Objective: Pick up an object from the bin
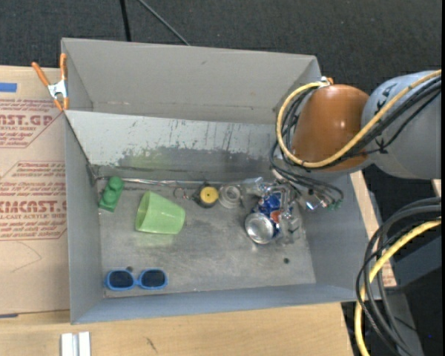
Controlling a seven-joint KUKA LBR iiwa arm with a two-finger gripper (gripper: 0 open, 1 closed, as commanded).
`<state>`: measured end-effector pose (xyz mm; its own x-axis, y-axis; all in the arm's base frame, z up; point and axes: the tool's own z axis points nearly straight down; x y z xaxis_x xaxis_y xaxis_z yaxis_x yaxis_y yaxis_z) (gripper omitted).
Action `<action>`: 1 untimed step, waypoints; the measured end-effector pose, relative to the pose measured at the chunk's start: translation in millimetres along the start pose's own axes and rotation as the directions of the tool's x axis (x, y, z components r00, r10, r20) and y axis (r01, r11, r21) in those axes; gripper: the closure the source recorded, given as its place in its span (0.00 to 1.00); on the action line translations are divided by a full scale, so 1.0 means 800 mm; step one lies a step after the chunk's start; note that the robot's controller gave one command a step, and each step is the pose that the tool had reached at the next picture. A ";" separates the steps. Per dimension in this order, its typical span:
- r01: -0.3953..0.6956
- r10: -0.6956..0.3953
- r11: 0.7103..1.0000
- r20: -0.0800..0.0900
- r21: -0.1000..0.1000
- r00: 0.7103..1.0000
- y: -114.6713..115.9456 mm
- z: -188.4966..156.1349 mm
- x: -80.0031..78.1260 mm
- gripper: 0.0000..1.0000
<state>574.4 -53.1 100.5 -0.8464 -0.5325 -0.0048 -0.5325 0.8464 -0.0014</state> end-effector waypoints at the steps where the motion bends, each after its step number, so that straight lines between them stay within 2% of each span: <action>1: 0.262 -0.262 0.965 -0.001 -0.001 0.965 -0.004 -0.003 -0.015 0.00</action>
Offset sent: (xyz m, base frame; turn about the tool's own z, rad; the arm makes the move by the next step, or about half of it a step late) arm 0.0109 0.0019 0.0024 -0.2652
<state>586.1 -49.3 102.8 -0.6771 -0.7359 -0.0037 -0.7359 0.6771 -0.0015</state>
